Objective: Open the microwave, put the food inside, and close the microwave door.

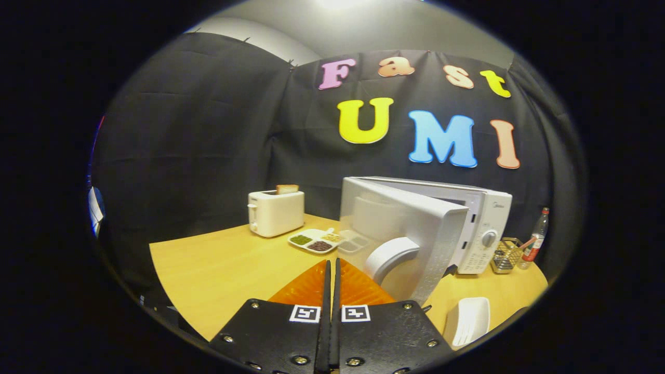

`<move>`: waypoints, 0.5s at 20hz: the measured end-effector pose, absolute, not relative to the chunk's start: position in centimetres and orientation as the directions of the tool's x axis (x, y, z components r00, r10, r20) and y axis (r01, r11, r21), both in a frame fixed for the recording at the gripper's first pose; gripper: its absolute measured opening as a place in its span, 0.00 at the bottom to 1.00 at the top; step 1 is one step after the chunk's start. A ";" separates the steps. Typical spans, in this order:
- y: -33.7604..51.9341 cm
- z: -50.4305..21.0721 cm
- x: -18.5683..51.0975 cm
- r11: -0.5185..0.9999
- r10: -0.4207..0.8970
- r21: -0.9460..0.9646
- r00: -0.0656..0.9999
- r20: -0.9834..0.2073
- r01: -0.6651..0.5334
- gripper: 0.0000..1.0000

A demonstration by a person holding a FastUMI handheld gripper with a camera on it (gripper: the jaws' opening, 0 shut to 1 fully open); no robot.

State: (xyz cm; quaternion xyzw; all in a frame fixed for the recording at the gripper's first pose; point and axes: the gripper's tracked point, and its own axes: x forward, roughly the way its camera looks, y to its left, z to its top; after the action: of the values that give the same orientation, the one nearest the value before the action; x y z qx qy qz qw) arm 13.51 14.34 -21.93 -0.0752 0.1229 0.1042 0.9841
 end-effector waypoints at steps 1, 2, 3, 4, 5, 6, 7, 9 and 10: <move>12.5 -21.9 14.4 0.974 0.151 -0.127 0.954 -0.258 -0.189 0.01; 11.3 -22.1 15.3 0.977 0.126 -0.134 0.957 -0.260 -0.165 0.01; 9.8 -22.0 16.2 0.980 0.095 -0.144 0.962 -0.255 -0.135 0.01; 8.4 -21.9 16.9 0.982 0.066 -0.154 0.967 -0.244 -0.106 0.01; 7.2 -21.6 17.7 0.984 0.041 -0.159 0.970 -0.238 -0.081 0.01; 6.2 -21.6 18.5 0.985 0.019 -0.163 0.973 -0.230 -0.058 0.01; 5.3 -21.4 19.4 0.986 0.001 -0.164 0.975 -0.223 -0.038 0.01; 3.8 -21.3 21.0 0.986 -0.029 -0.165 0.977 -0.211 -0.006 0.01; 3.2 -21.4 22.0 0.986 -0.042 -0.164 0.976 -0.214 0.007 0.01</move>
State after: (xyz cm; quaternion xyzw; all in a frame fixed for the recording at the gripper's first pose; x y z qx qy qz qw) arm 22.03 3.16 -21.44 -0.0814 0.1092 -0.0124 0.9906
